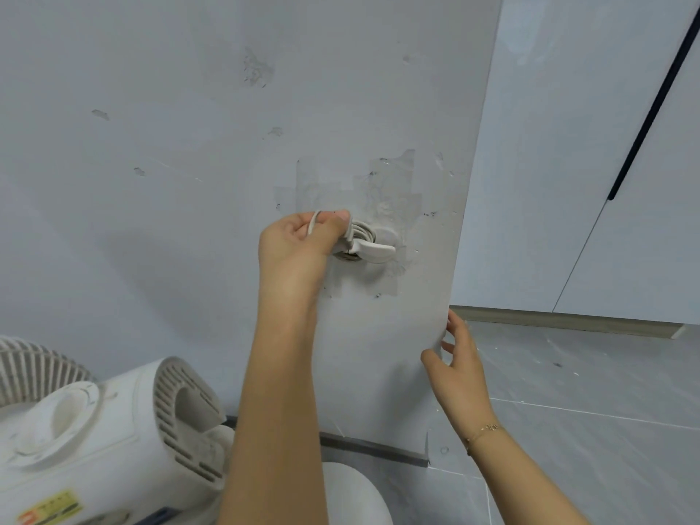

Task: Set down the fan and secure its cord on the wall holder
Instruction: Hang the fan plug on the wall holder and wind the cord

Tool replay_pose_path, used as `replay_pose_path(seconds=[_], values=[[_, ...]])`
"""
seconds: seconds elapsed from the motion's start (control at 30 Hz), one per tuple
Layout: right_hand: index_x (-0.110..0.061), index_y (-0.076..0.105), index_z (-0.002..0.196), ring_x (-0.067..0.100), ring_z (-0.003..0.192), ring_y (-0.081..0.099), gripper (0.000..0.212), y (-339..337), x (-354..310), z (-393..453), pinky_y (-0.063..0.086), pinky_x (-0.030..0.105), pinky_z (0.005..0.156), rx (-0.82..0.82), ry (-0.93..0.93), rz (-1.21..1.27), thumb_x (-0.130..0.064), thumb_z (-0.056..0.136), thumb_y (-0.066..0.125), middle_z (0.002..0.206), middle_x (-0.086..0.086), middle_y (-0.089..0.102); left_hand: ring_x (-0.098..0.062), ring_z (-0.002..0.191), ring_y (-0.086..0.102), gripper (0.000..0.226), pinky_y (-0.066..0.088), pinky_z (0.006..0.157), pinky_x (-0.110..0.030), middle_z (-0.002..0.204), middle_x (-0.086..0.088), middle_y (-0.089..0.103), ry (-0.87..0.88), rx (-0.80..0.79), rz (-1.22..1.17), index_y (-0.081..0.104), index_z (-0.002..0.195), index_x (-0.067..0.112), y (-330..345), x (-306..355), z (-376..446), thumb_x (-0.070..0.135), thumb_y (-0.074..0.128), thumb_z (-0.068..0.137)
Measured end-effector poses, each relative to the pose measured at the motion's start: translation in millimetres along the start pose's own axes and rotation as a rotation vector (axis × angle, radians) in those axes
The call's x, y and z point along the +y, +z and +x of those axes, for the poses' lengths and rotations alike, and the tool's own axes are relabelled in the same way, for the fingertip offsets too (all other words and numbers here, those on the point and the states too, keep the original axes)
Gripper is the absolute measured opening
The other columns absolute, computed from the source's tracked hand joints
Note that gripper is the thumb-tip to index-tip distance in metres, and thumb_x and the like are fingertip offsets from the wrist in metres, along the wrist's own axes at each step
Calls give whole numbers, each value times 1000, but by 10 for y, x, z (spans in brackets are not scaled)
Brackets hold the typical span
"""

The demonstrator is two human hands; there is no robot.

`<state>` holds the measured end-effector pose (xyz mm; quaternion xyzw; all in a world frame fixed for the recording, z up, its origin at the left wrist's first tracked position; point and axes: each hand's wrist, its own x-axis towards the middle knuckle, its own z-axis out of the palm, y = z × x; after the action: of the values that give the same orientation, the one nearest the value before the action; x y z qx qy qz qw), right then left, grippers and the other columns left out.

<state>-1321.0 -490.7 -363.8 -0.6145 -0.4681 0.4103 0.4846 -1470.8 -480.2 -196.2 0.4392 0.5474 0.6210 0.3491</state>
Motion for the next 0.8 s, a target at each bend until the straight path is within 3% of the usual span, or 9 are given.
replay_pose_path(seconds=[0.1, 0.17, 0.27, 0.33, 0.43, 0.5, 0.57, 0.7, 0.8], values=[[-32, 30, 145, 16, 133, 41, 66, -8, 20, 10, 40, 45, 108, -11, 4, -6, -8, 88, 52, 147, -9, 38, 6, 40, 48, 4, 35, 44, -4, 62, 10, 60, 14, 10, 23, 66, 83, 15, 36, -53, -16, 16, 66, 86], [-31, 29, 146, 17, 134, 40, 66, -6, 32, 10, 40, 45, 109, -14, 10, -8, -9, 88, 52, 148, -9, 38, 7, 43, 49, 8, 35, 45, -3, 70, 7, 61, 22, 4, 38, 68, 93, 11, 28, -85, -26, 15, 65, 87], [-30, 30, 146, 17, 134, 40, 66, -7, 31, 17, 39, 46, 109, -11, 7, -12, -9, 87, 52, 148, -9, 38, 2, 57, 51, 19, 38, 53, -3, 78, -5, 58, 80, -151, 145, 67, 106, 10, -60, -112, -41, 15, 65, 88], [-28, 27, 147, 18, 135, 39, 68, -4, 37, 24, 38, 46, 110, -12, -1, -45, -9, 87, 52, 149, -8, 36, -10, 67, 46, 19, 39, 62, -10, 75, -7, 48, 125, -286, 272, 67, 107, 13, -135, -80, -35, 12, 65, 88], [-26, 19, 150, 21, 138, 35, 74, 19, 50, 3, 36, 46, 111, -30, -36, -176, -14, 86, 54, 152, -4, 31, -5, 53, 33, 21, 37, 61, -16, 50, 14, 32, 119, -337, 416, 68, 108, 12, -219, -27, 7, 6, 60, 89], [-26, 16, 151, 22, 139, 33, 76, 38, 50, -14, 36, 47, 110, -34, -54, -225, -17, 86, 55, 152, -2, 30, -4, 49, 34, 21, 38, 63, -20, 41, 11, 32, 154, -312, 551, 69, 103, 16, -250, 13, 19, 7, 58, 88], [-25, 16, 151, 23, 138, 33, 76, 49, 45, -12, 36, 48, 110, -24, -53, -226, -17, 86, 55, 151, -1, 31, -6, 50, 39, 20, 37, 61, -25, 45, 8, 38, 236, -295, 730, 69, 98, 19, -255, 43, 2, 9, 57, 86], [-23, 18, 150, 24, 136, 35, 75, 72, 41, -11, 37, 48, 109, 4, -49, -225, -16, 85, 55, 150, 1, 33, -32, 69, 50, 20, 37, 59, -32, 66, -7, 53, 342, -55, 1066, 67, 85, 15, -117, 70, -104, 6, 51, 80], [-22, 21, 149, 25, 134, 36, 74, 104, 34, -25, 38, 50, 106, 18, -47, -224, -19, 82, 54, 147, 1, 36, -29, 70, 46, 22, 29, 59, -29, 86, -12, 67, 268, 121, 1033, 68, 91, 16, 65, 37, -216, 7, 49, 83]])
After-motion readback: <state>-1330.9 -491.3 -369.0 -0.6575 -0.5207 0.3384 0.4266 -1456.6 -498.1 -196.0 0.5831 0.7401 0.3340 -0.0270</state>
